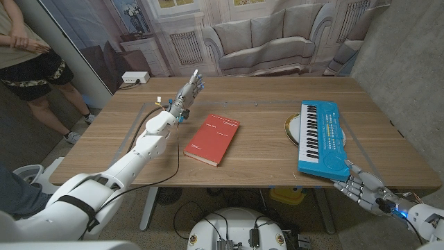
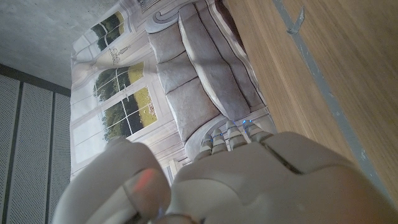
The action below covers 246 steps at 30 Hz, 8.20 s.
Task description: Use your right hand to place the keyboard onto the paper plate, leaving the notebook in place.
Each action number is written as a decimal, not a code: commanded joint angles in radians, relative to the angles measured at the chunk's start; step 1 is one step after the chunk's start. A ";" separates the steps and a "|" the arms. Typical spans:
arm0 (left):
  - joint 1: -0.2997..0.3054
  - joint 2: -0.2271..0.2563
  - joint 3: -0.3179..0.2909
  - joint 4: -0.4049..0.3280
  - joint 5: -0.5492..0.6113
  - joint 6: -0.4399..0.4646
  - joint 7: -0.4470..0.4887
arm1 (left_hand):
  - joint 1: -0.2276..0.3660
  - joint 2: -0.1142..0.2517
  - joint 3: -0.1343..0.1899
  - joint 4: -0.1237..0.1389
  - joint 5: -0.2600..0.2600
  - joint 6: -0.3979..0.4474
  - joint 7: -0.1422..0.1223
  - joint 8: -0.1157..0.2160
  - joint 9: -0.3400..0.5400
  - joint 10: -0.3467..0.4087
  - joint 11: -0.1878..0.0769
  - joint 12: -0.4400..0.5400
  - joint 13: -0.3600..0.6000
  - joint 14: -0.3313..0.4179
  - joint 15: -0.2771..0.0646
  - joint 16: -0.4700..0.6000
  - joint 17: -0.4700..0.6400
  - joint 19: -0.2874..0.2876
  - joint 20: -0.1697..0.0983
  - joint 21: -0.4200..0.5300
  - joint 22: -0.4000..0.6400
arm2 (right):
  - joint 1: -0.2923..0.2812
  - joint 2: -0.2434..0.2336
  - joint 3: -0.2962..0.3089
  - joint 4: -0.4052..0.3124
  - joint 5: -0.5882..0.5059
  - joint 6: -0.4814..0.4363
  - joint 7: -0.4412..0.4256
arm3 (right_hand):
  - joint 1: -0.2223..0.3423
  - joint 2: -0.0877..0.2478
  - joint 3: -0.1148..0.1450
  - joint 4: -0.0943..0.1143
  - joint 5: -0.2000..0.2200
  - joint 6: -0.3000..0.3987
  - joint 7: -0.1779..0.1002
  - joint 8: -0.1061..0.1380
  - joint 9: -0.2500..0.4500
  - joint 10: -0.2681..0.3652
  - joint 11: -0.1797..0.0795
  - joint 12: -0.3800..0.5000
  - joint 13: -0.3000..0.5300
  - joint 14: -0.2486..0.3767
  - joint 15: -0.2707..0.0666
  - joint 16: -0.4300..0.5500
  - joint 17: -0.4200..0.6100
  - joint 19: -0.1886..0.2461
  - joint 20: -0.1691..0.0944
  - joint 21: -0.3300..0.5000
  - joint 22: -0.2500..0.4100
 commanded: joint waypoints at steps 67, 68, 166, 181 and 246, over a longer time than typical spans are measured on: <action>0.006 0.003 -0.006 0.004 -0.012 -0.006 -0.016 | 0.006 0.006 -0.021 0.001 0.001 -0.002 -0.005 0.007 0.002 -0.007 -0.001 0.001 0.004 -0.008 0.002 0.006 0.003 -0.008 0.011 0.001 0.003 | -0.088 0.089 -0.055 -0.002 0.023 0.178 -0.022 | -0.226 -0.053 -0.110 0.086 0.018 -0.149 0.014 0.008 -0.029 -0.138 0.065 -0.002 -0.004 -0.119 0.122 -0.003 -0.009 0.039 0.015 -0.097 -0.008; 0.006 0.002 -0.006 0.005 -0.012 -0.007 -0.016 | 0.006 0.006 -0.021 0.001 0.001 -0.002 -0.005 0.007 0.002 -0.007 -0.001 0.001 0.004 -0.008 0.002 0.006 0.003 -0.008 0.011 0.001 0.003 | -0.088 0.089 -0.054 -0.005 0.019 0.181 -0.021 | -0.228 -0.053 -0.111 0.087 0.018 -0.149 0.014 0.008 -0.030 -0.138 0.066 -0.001 -0.004 -0.120 0.122 -0.003 -0.009 0.039 0.015 -0.097 -0.008; 0.040 0.007 -0.017 -0.028 -0.021 -0.019 0.004 | 0.011 0.012 -0.037 0.001 0.001 0.002 -0.005 0.008 0.002 -0.006 -0.001 0.002 0.004 -0.010 0.002 0.006 0.003 -0.010 0.011 0.002 0.003 | 0.131 -0.080 -0.211 -0.412 -0.385 -0.435 -0.679 | -0.316 -0.051 -0.159 0.094 0.043 -0.137 0.023 0.019 -0.048 -0.155 0.055 0.007 -0.009 -0.199 0.148 -0.019 -0.018 0.008 0.061 -0.200 -0.005; 0.042 0.013 -0.017 -0.036 -0.023 -0.016 -0.002 | 0.012 0.013 -0.040 0.001 0.001 0.002 -0.005 0.008 0.002 -0.006 -0.001 0.002 0.004 -0.010 0.002 0.006 0.003 -0.010 0.010 0.002 0.003 | 0.180 -0.059 -0.313 -0.460 -0.523 -0.537 -0.760 | -0.330 -0.053 -0.167 0.096 0.046 -0.136 0.014 0.019 -0.050 -0.155 0.048 0.009 -0.010 -0.208 0.139 -0.018 -0.019 0.005 0.067 -0.213 -0.004; 0.072 0.054 -0.037 -0.097 -0.023 0.000 0.032 | 0.016 0.016 -0.050 0.002 0.002 0.001 -0.005 0.007 0.002 -0.008 -0.001 0.001 0.004 -0.011 0.002 0.006 0.003 -0.010 0.011 0.002 0.003 | 0.130 0.084 -0.406 -0.278 -1.031 0.114 -0.504 | -0.363 -0.033 -0.189 0.088 0.062 -0.182 0.015 0.008 -0.055 -0.203 0.050 -0.003 -0.009 -0.331 0.131 -0.025 -0.021 -0.093 0.088 -0.305 -0.001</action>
